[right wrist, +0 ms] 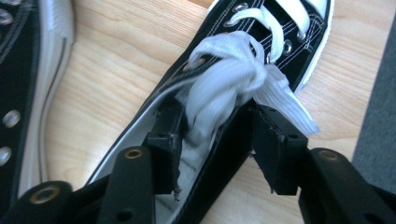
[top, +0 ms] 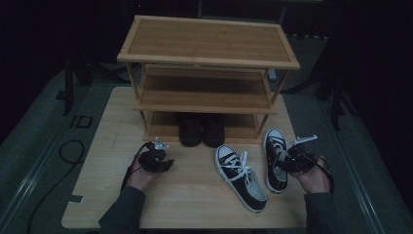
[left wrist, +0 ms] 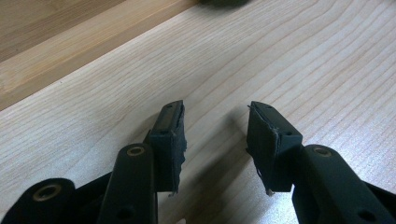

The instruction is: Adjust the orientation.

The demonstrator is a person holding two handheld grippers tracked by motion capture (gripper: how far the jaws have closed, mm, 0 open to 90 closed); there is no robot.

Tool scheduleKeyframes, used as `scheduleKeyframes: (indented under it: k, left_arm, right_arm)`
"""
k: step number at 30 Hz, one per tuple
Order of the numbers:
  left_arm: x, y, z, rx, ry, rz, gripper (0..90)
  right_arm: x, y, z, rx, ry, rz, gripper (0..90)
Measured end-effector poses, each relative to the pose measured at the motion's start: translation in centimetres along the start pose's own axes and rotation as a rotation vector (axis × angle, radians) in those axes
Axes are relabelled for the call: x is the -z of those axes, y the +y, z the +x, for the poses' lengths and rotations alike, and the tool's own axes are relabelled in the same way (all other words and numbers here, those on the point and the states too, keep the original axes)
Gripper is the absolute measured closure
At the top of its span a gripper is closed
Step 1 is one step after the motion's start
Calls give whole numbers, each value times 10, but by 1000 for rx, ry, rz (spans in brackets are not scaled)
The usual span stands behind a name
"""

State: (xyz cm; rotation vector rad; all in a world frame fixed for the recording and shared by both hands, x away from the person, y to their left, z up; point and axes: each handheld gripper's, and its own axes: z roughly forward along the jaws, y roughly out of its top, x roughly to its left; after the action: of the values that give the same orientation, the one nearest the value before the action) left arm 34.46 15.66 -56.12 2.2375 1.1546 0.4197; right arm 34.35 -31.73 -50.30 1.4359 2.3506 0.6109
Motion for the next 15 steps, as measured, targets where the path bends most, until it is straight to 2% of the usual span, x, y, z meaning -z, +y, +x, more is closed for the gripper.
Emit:
scheduleKeyframes:
  k: [4,6,8,10,15]
  left_arm:
    - [0,0,0,0,0,1,568]
    - [0,0,0,0,-1,1,568]
    - [0,0,0,-1,-1,1,568]
    - [0,0,0,-1,-1,0,568]
    - [0,0,0,0,-1,1,568]
  right_arm:
    - [-16,7,-3,-47,-29,40,526]
    - [-20,9,-4,-66,-57,41,579]
    - [-19,9,-4,-61,-75,36,702]
    - [-17,9,-4,-53,-78,39,780]
    - [-11,7,-1,-36,-108,44,833]
